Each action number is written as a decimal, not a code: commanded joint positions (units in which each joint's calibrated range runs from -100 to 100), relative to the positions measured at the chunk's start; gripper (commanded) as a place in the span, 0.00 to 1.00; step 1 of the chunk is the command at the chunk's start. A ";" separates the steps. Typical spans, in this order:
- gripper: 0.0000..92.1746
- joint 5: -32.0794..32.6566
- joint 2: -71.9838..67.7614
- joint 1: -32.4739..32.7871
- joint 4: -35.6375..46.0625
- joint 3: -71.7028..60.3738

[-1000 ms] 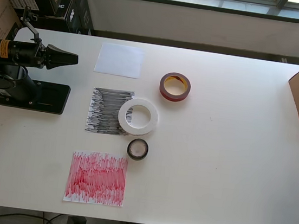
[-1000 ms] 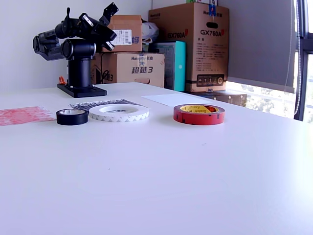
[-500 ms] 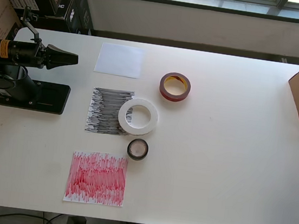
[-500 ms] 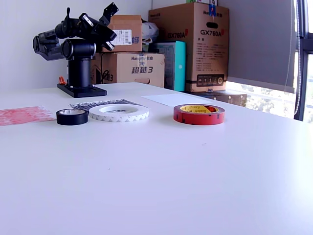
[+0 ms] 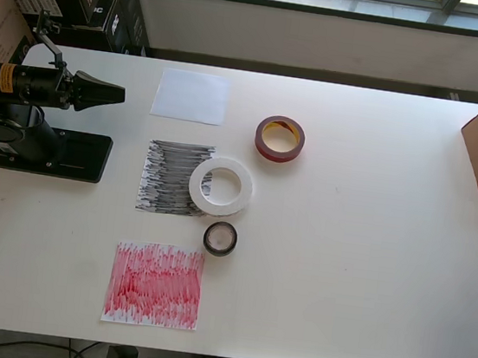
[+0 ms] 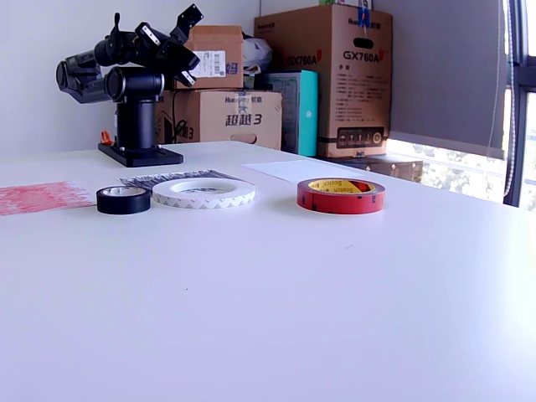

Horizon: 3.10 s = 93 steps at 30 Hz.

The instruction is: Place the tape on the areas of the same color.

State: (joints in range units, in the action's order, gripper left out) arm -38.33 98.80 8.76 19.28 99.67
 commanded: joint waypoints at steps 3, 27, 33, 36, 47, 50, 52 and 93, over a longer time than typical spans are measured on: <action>0.00 -0.14 -5.53 0.17 -0.65 -3.12; 0.00 0.43 -77.56 -2.28 0.20 -66.46; 0.00 0.10 -88.79 -3.46 0.20 -70.28; 0.00 0.51 -94.40 -3.86 0.20 -71.18; 0.00 24.75 -106.37 -5.04 2.23 -71.46; 0.01 28.02 -108.90 -4.57 11.74 -74.73; 0.01 30.23 -111.42 -3.54 20.73 -78.82; 0.01 48.65 -136.12 -3.07 54.76 -101.35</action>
State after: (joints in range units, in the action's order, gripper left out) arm 10.86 -37.53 6.25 74.05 -2.06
